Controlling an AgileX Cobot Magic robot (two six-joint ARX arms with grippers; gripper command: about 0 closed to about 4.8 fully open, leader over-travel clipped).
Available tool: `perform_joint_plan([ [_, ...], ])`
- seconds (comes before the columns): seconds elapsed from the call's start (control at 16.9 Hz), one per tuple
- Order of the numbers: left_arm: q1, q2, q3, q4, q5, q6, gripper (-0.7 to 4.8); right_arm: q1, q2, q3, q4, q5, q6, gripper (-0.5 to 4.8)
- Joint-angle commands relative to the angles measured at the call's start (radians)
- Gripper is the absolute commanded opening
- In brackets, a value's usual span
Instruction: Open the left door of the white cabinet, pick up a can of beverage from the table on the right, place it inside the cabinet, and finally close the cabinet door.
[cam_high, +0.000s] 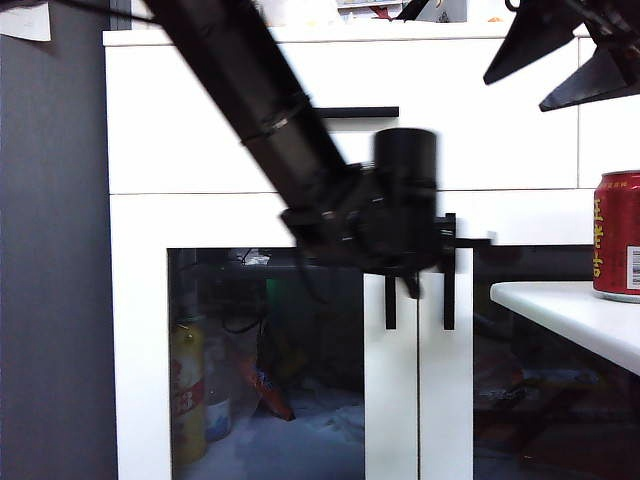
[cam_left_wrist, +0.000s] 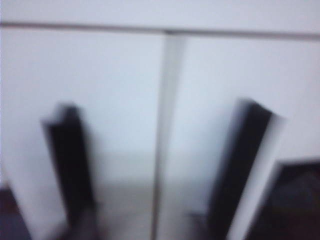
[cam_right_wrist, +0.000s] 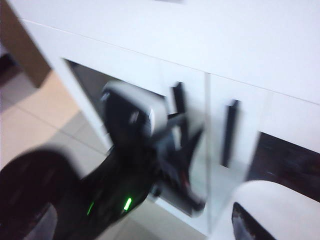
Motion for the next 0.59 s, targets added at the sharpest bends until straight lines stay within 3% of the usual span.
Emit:
perform_joint_plan([
  [0.06, -0.043, -0.01, 0.001, -0.005, -0.171, 0.013, 4.28, 0.0, -0.002, 0.003, 0.015, 0.016, -0.005, 4.71],
  [0.12, -0.063, -0.01, 0.001, -0.004, -0.263, 0.013, 4.27, 0.0, -0.002, 0.003, 0.015, 0.016, -0.005, 4.71],
  [0.3, -0.06, -0.009, 0.001, 0.013, -0.159, 0.017, 3.33, 0.0, -0.002, 0.003, 0.011, 0.016, -0.005, 4.71],
  [0.59, -0.009, -0.008, 0.002, 0.054, -0.124, -0.021, 3.33, 0.0, -0.002, 0.003, 0.008, 0.016, -0.005, 4.71],
])
